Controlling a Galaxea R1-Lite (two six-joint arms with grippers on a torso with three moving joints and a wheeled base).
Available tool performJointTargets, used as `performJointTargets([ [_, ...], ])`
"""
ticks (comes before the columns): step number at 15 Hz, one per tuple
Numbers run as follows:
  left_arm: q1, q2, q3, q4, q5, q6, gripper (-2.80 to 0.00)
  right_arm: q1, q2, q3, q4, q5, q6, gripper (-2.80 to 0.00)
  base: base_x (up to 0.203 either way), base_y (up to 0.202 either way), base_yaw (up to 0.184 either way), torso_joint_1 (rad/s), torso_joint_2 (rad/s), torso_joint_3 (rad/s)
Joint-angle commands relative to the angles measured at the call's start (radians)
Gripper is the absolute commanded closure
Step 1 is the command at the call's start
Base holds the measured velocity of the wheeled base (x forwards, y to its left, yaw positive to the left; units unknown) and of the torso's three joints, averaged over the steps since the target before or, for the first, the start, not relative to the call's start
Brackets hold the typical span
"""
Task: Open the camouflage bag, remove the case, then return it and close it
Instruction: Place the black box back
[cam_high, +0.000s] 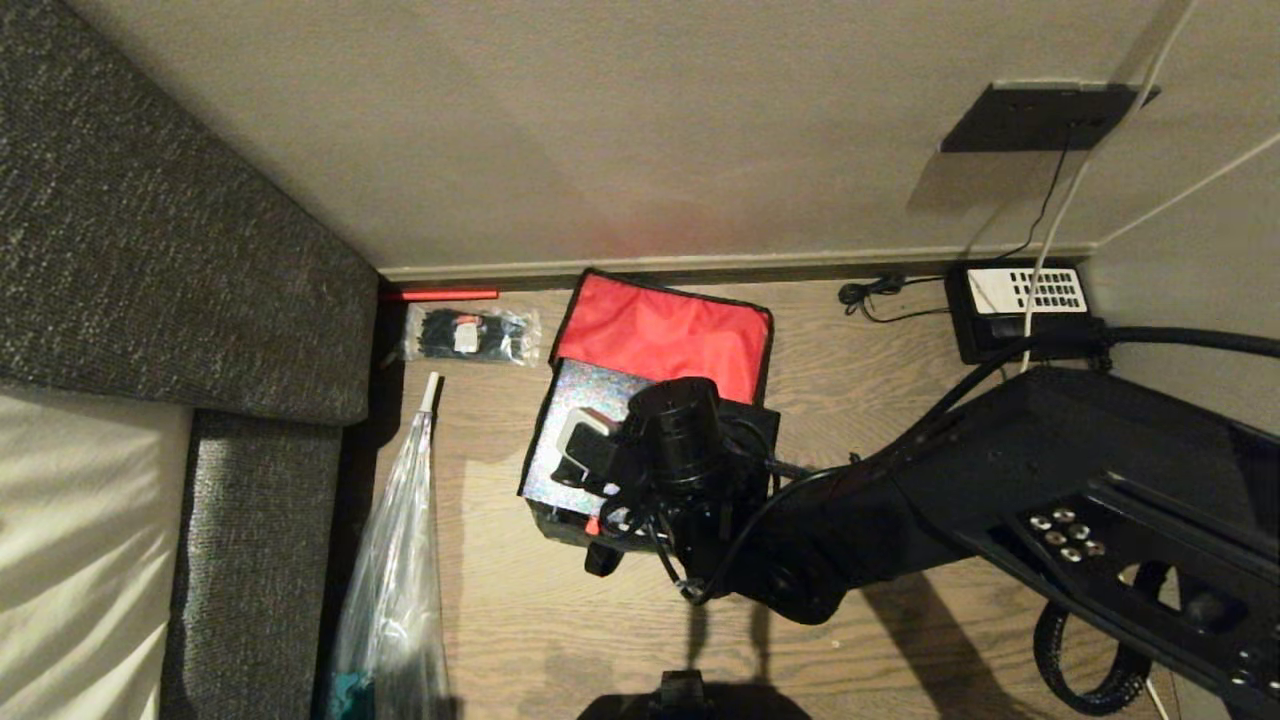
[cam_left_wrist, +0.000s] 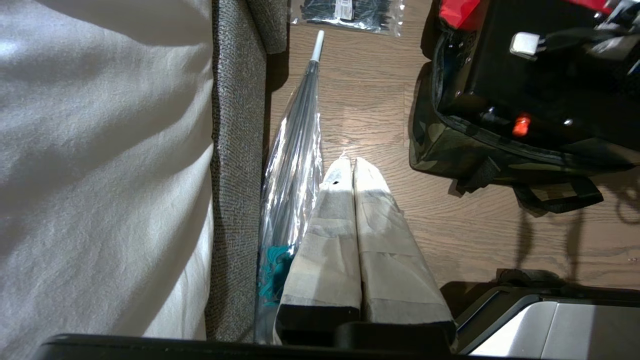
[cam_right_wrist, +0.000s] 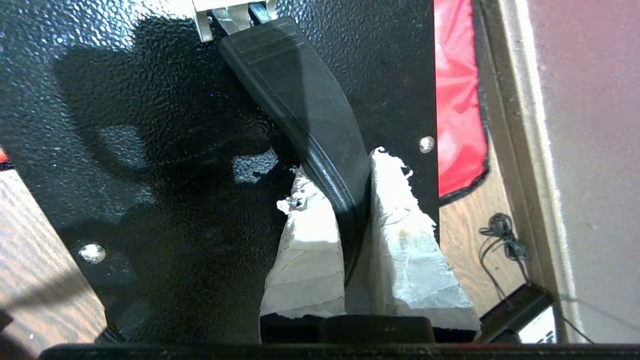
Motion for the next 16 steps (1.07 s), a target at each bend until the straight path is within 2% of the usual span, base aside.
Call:
performJointTargets([
  [1, 0.000, -0.002, 0.003, 0.000, 0.000, 0.000, 0.00, -0.010, 0.057, 0.000, -0.028, -0.004, -0.004, 0.00, 0.000, 0.000, 0.000, 0.000, 0.00, 0.000],
  [10, 0.000, -0.002, 0.003, 0.000, 0.000, 0.000, 0.00, -0.034, 0.103, -0.017, -0.085, -0.003, -0.002, 0.00, 0.000, 0.000, 0.000, 0.000, 0.00, 0.000],
  [16, 0.001, -0.002, 0.003, 0.000, 0.000, 0.000, 0.00, -0.032, -0.040, -0.018, -0.040, -0.006, -0.019, 0.00, 0.000, 0.000, 0.000, 0.000, 0.00, 0.000],
])
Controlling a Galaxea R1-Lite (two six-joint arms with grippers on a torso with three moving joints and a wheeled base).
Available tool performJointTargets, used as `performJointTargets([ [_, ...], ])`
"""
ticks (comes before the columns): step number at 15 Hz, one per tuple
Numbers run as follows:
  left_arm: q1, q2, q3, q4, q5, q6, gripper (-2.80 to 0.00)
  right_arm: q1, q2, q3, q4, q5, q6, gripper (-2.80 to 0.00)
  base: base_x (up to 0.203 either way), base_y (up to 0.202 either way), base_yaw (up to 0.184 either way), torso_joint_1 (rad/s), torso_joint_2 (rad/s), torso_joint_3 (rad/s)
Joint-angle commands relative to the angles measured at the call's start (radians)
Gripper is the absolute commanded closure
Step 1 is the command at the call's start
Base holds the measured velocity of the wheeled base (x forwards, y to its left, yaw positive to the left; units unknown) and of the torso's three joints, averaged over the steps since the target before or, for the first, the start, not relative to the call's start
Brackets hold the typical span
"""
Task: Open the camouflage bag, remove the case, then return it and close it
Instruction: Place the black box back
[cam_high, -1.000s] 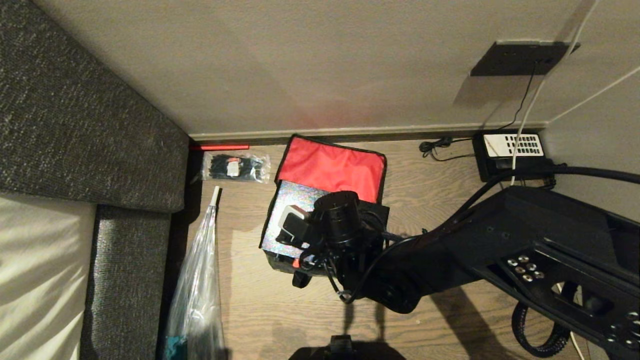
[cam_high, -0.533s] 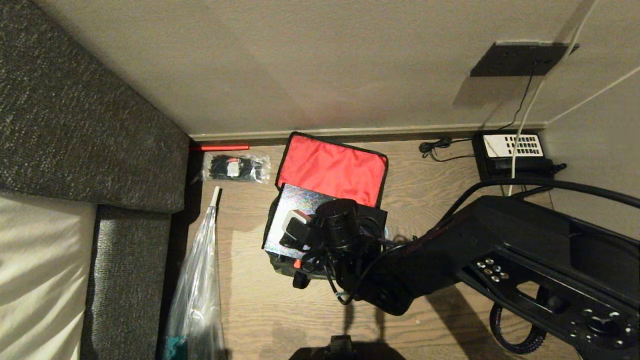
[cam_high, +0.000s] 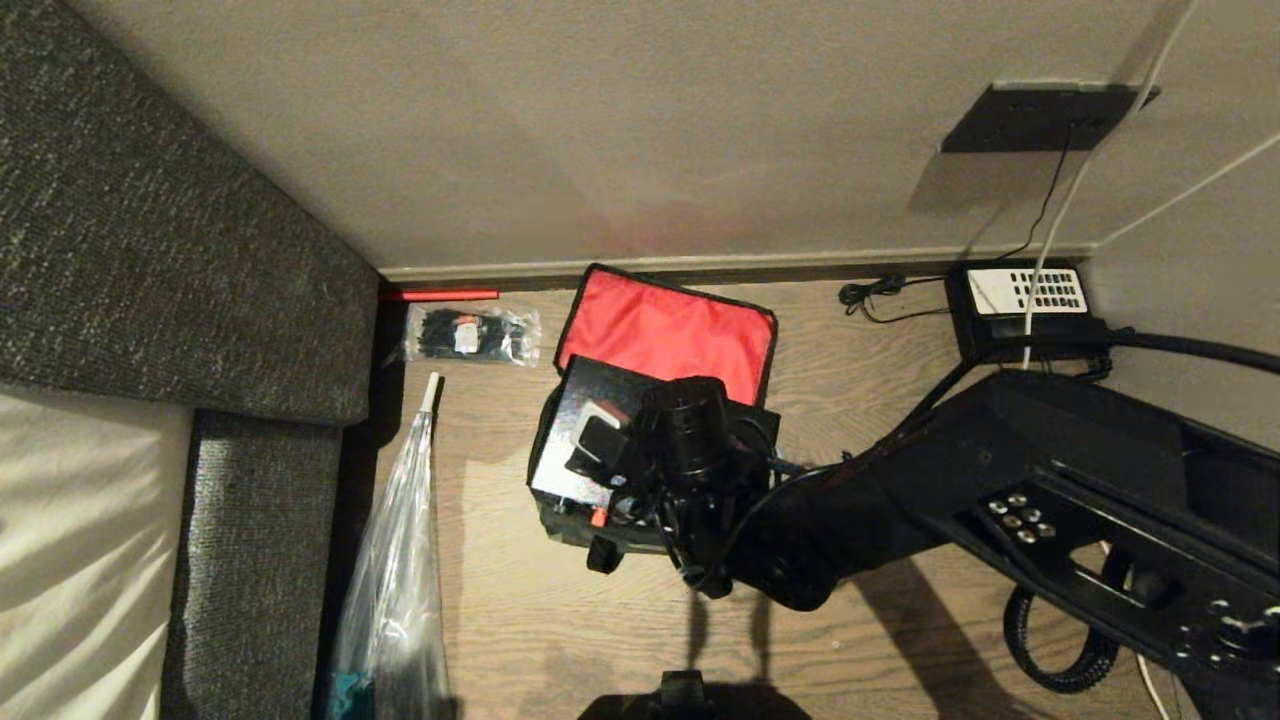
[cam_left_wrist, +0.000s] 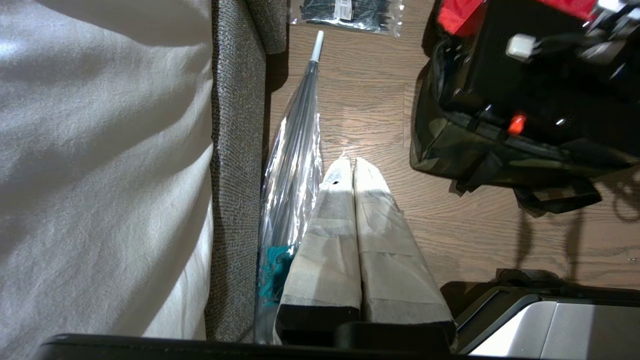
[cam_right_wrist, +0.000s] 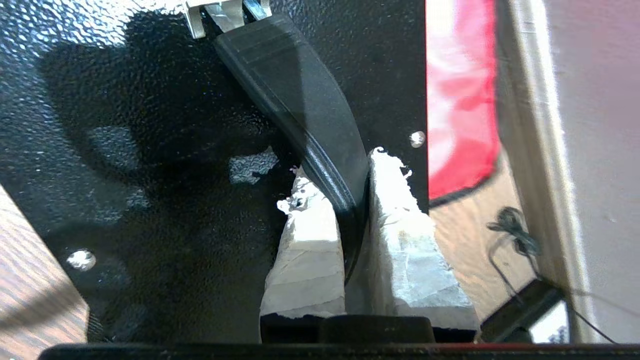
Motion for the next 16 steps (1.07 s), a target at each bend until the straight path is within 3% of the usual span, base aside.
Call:
performJointTargets([
  [1, 0.000, -0.002, 0.003, 0.000, 0.000, 0.000, 0.00, 0.003, -0.086, -0.009, 0.030, -0.003, -0.013, 0.00, 0.000, 0.000, 0.000, 0.000, 0.00, 0.000],
  [16, 0.000, -0.002, 0.003, 0.000, 0.000, 0.000, 0.00, 0.002, -0.072, 0.039, 0.049, 0.000, -0.002, 0.00, 0.000, 0.000, 0.000, 0.000, 0.00, 0.000],
])
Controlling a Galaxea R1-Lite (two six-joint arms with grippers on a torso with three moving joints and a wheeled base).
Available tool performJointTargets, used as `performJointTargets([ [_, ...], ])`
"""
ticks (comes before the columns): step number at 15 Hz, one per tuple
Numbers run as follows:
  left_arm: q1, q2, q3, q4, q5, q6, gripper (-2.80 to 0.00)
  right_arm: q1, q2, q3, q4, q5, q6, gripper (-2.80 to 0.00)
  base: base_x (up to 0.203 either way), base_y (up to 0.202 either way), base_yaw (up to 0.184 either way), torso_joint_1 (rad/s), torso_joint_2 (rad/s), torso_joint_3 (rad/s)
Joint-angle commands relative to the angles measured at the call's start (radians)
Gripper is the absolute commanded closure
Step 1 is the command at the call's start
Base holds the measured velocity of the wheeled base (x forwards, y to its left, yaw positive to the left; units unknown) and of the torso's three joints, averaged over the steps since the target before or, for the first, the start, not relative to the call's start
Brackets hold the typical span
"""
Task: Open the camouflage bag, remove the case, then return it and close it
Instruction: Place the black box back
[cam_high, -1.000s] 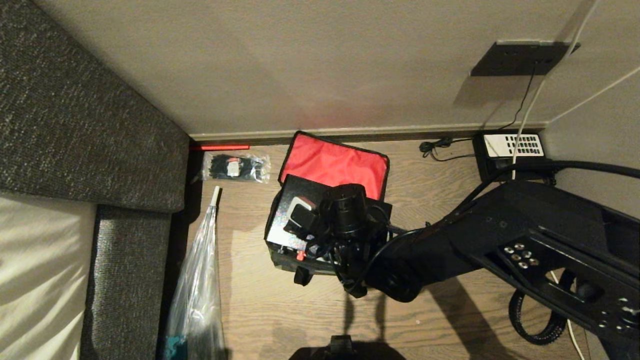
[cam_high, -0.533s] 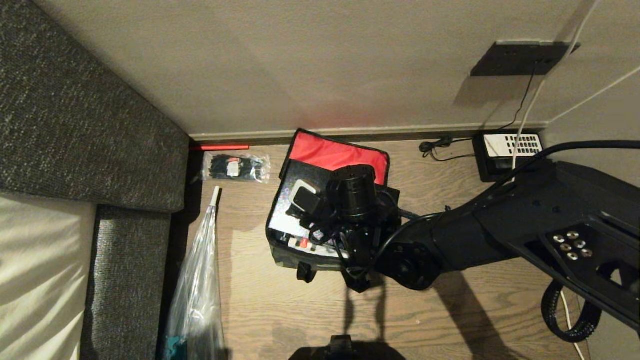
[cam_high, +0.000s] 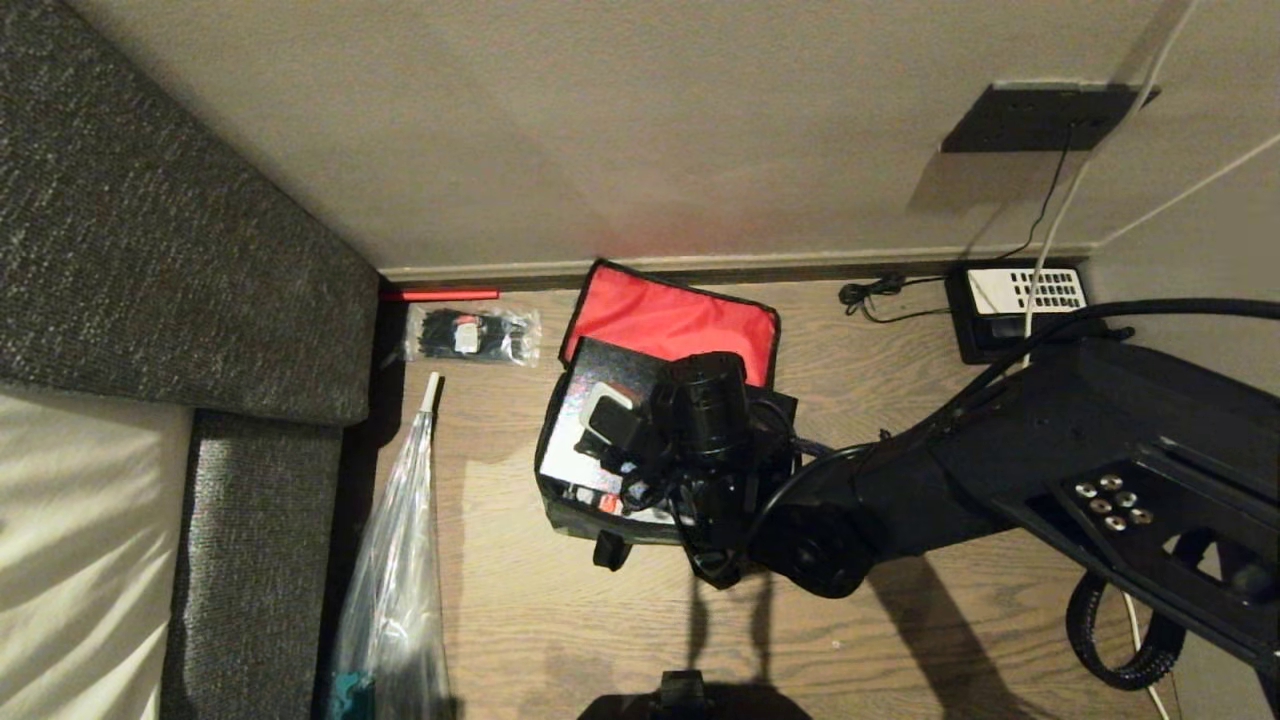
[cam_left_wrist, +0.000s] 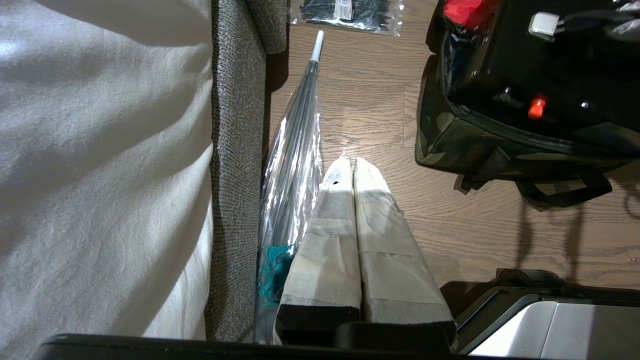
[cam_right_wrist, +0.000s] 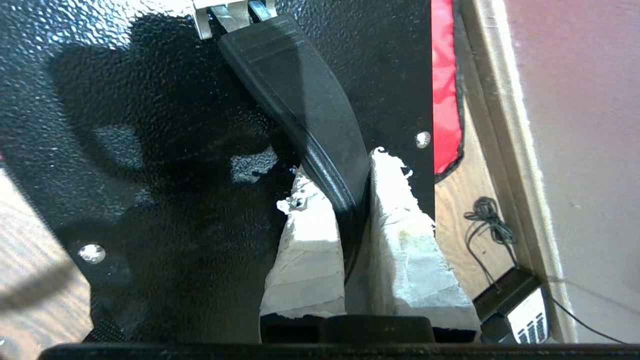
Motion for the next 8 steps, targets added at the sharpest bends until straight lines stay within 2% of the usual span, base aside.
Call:
performJointTargets([
  [1, 0.001, -0.002, 0.003, 0.000, 0.001, 0.000, 0.00, 0.000, 0.005, 0.005, -0.001, -0.002, -0.010, 0.00, 0.000, 0.000, 0.000, 0.000, 0.00, 0.000],
  [6, 0.001, -0.002, 0.003, 0.000, 0.001, 0.000, 0.00, -0.001, 0.003, 0.022, 0.002, 0.094, -0.013, 0.00, 0.000, 0.000, 0.000, 0.000, 0.00, 0.000],
  [8, 0.002, -0.002, 0.003, 0.000, 0.001, 0.000, 0.00, 0.000, 0.006, 0.026, 0.010, 0.103, -0.013, 0.00, 0.000, 0.000, 0.000, 0.000, 0.00, 0.000],
])
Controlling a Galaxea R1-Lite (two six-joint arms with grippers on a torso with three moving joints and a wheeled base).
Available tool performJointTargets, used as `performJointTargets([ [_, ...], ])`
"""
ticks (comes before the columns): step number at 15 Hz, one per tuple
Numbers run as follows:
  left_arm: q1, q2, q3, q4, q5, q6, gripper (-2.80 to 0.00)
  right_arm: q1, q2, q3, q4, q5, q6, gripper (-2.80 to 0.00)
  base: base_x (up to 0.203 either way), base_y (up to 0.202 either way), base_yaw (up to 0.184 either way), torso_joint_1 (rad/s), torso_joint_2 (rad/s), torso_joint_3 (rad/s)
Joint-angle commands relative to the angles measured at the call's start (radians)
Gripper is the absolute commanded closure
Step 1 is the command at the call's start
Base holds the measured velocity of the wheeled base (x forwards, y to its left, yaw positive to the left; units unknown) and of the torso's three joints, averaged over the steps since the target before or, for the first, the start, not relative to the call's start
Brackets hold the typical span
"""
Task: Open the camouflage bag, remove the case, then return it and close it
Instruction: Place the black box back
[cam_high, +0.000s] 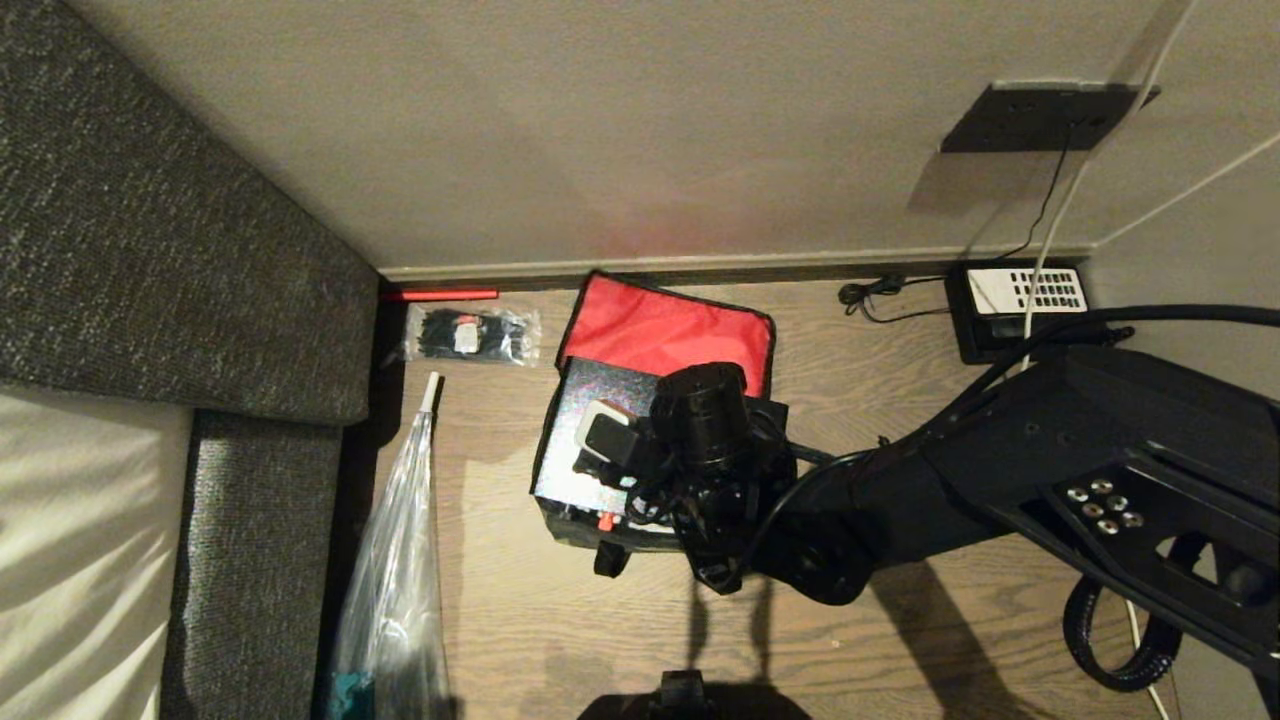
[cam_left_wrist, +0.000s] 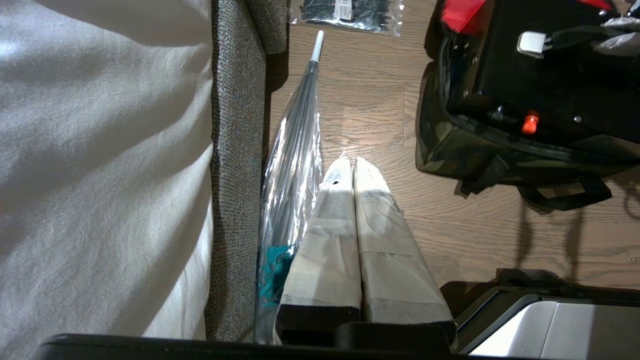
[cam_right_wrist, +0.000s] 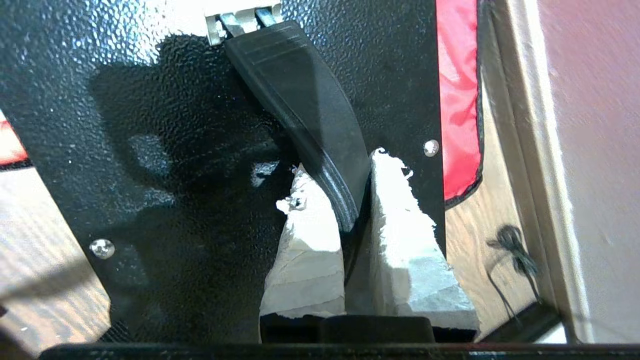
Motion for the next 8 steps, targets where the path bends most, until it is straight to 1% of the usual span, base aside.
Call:
performJointTargets([
  [1, 0.000, -0.002, 0.003, 0.000, 0.000, -0.001, 0.00, 0.001, 0.007, 0.008, -0.004, 0.001, -0.007, 0.00, 0.000, 0.000, 0.000, 0.000, 0.00, 0.000],
  [5, 0.000, -0.002, 0.003, 0.000, 0.000, -0.001, 0.00, -0.003, -0.007, 0.038, -0.001, 0.000, -0.008, 0.00, 0.000, 0.000, 0.000, 0.000, 0.00, 0.000],
  [8, 0.000, -0.002, 0.003, 0.000, 0.000, -0.001, 0.00, -0.015, -0.025, 0.105, -0.012, 0.005, -0.027, 0.00, 0.000, 0.000, 0.000, 0.000, 0.00, 0.000],
])
